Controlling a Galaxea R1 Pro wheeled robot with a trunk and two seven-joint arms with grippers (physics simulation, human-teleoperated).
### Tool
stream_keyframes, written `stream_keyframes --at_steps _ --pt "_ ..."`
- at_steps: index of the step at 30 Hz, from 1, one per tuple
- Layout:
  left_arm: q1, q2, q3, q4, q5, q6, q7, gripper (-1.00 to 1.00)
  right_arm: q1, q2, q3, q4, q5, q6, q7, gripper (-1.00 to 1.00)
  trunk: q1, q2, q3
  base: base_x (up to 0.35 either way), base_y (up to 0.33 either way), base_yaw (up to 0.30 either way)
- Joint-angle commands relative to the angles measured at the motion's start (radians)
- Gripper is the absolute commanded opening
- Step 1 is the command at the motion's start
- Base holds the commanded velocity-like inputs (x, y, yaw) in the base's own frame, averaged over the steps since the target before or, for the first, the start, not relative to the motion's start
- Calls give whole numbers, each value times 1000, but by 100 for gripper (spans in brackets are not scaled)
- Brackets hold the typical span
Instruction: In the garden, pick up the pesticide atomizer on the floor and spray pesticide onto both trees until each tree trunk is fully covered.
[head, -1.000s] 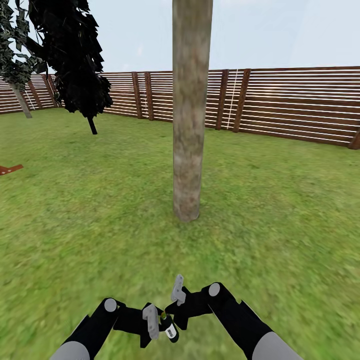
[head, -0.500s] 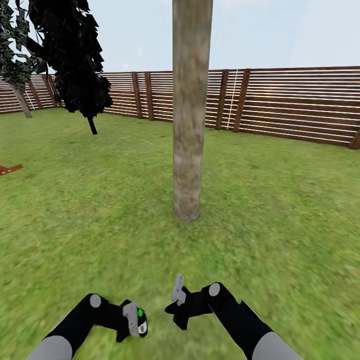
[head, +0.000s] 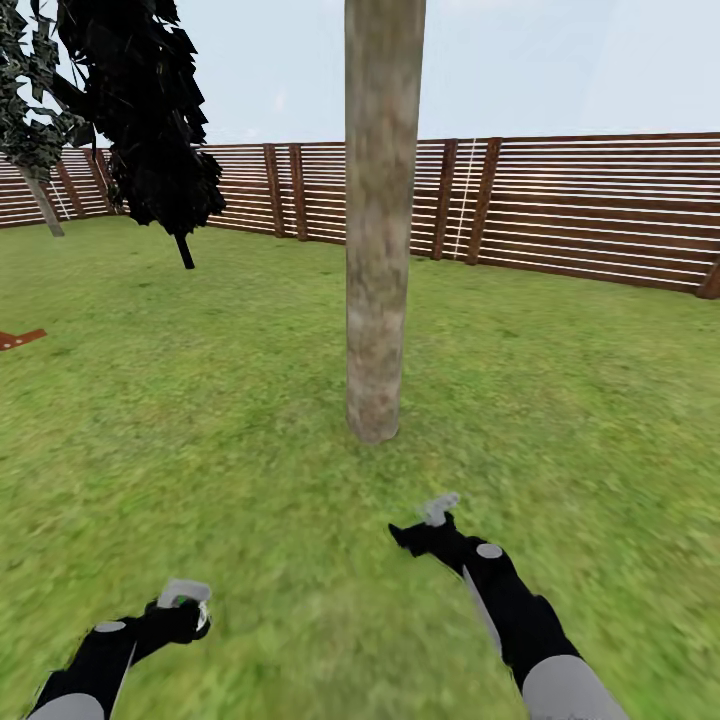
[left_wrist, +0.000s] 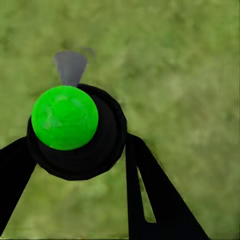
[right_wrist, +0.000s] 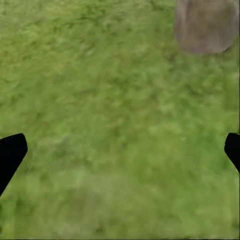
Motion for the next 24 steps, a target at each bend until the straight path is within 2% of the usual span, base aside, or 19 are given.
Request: stream_keyframes --at_steps 1,3,4,5,7,9,11,13,16,20,24 --pt "-1 -28 8 0 7 20 67 -100 0 0 -37 0 -9 -1 -84 100 0 0 0 0 0 0" --pt "-1 -64 13 0 21 34 135 -100 1 -1 -55 18 -13 -1 -182 100 0 0 0 0 0 0" --pt "-1 -85 15 1 26 47 167 -100 1 -1 -60 66 -14 -3 -211 100 0 0 0 0 0 0" --pt "-1 -99 18 1 33 60 200 -100 1 -1 -62 140 -15 -5 -226 100 0 0 0 0 0 0" --pt "-1 -114 19 22 68 75 280 -100 2 -1 -68 284 -17 -15 -238 100 0 0 0 0 0 0" --pt "-3 -120 18 57 110 82 341 -100 2 -4 -114 356 -16 -49 -241 100 0 0 0 0 0 0" --pt "-4 -120 19 71 133 84 357 -100 2 -14 -167 377 -14 -60 -242 100 0 0 0 0 0 0" --pt "-4 -122 18 80 142 83 364 -100 2 -41 -182 383 -13 -64 -239 100 0 0 0 172 0 0" --pt "-6 -122 17 85 148 101 371 -100 3 -52 -186 391 -12 -74 -239 100 0 0 0 304 0 0" --pt "-10 -121 16 83 148 177 372 -100 4 -56 -187 396 -10 -86 -241 100 0 0 0 335 0 0" --pt "-23 -123 16 85 150 189 373 -100 5 -60 -188 400 -11 -88 -239 100 0 0 0 340 0 0"
